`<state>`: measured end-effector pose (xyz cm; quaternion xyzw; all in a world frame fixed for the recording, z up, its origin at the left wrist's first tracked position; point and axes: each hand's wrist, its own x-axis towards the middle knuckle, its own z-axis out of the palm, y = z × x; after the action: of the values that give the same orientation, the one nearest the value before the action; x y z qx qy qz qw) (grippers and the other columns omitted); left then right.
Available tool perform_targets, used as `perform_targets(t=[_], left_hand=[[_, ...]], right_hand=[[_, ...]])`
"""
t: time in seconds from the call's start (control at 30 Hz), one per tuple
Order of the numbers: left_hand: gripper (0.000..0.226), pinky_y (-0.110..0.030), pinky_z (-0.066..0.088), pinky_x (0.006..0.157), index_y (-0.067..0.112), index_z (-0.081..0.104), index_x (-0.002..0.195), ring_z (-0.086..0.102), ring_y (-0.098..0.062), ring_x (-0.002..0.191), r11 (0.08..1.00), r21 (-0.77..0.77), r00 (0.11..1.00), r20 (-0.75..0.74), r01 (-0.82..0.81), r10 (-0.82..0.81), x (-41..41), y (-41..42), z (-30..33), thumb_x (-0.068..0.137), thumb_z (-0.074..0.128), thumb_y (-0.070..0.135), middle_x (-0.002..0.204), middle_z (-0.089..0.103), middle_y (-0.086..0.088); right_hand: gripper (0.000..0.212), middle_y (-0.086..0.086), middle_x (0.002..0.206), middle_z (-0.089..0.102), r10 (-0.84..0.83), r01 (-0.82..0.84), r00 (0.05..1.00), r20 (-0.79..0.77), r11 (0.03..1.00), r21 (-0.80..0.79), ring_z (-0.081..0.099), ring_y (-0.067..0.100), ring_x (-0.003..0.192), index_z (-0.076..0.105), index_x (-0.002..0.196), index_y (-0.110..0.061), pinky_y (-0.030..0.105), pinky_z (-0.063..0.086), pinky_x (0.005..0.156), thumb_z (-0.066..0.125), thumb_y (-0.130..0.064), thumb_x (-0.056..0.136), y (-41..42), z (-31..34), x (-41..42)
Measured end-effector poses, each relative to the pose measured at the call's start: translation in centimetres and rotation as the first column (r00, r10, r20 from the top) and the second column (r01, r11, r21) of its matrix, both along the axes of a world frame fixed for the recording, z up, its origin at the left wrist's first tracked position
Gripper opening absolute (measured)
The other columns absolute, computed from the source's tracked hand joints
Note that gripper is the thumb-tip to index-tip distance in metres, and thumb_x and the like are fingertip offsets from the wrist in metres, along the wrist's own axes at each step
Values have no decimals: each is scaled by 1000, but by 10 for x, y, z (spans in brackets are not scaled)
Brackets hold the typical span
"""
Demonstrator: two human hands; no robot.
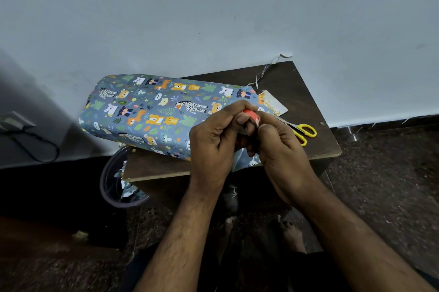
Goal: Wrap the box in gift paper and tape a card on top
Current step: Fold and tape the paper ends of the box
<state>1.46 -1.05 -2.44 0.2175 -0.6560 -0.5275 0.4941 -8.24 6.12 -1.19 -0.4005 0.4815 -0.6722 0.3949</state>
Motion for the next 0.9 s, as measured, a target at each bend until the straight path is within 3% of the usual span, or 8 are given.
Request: perform_targets(t=[0.17, 0.3, 0.4, 0.47, 0.57, 0.67, 0.8, 0.9], left_hand=[[24, -49, 52, 51, 7, 74, 110, 48, -27, 56, 996, -56, 996, 54, -63, 66, 3, -4, 0, 103, 58, 24, 75, 62, -10], [19, -38, 51, 55, 5, 73, 108, 49, -22, 57, 998, -53, 999, 23, -39, 41, 3, 0, 3, 103, 58, 15, 73, 57, 2], [16, -31, 51, 55, 9, 73, 106, 51, -15, 61, 996, -82, 999, 18, -37, 39, 2, 3, 5, 101, 58, 11, 75, 61, 9], [16, -36, 54, 58, 6, 72, 108, 55, -15, 65, 997, -61, 999, 10, -41, 42, 3, 2, 4, 102, 57, 9, 79, 64, 9], [19, -42, 59, 66, 1, 72, 111, 62, -22, 78, 999, 9, 999, -27, -37, 37, 3, 3, 4, 102, 57, 9, 93, 70, -9], [21, -45, 61, 77, -2, 71, 112, 68, -25, 90, 999, 31, 999, -22, -40, 40, 4, 3, 5, 102, 57, 10, 104, 72, -19], [19, -43, 56, 93, 2, 73, 112, 72, -24, 103, 985, -107, 989, 50, -136, 142, 5, 0, 6, 100, 61, 10, 107, 76, -9], [18, -39, 56, 92, 3, 74, 113, 71, -18, 104, 954, -208, 970, 71, -214, 233, 7, -3, 6, 99, 63, 8, 109, 76, -4]], right_hand=[[35, 13, 82, 60, 144, -145, 980, 135, 989, -1, 51, 21, 75, 64, 87, -7, 34, 41, 66, 33, -21, 93, 5, 4, -5], [43, 11, 84, 61, 104, -108, 989, 103, 994, 34, 52, 22, 75, 73, 89, -22, 34, 41, 64, 45, -53, 97, 6, 7, -5], [38, 8, 84, 60, 51, -54, 995, 88, 998, 33, 53, 20, 75, 69, 86, -11, 33, 42, 63, 47, -39, 100, 5, 6, -3], [32, 6, 87, 61, 65, -66, 990, 127, 998, 4, 55, 18, 79, 71, 87, -17, 29, 44, 62, 47, -33, 100, 4, 6, -2], [28, 4, 92, 61, 89, -89, 986, 139, 996, -6, 55, 22, 86, 72, 97, -24, 28, 45, 66, 46, -31, 101, 3, 6, -2], [27, 3, 96, 64, 73, -76, 986, 149, 997, 17, 57, 20, 88, 71, 109, -19, 34, 46, 71, 48, -30, 103, 6, 4, -2], [23, 3, 107, 71, 7, -6, 999, -40, 1000, 25, 67, 14, 94, 60, 124, -18, 26, 50, 75, 44, -21, 109, 9, 6, -4], [15, 8, 95, 71, -105, 105, 994, -7, 994, 41, 70, 24, 83, 56, 119, -19, 25, 49, 65, 47, -19, 107, 6, 7, -9]])
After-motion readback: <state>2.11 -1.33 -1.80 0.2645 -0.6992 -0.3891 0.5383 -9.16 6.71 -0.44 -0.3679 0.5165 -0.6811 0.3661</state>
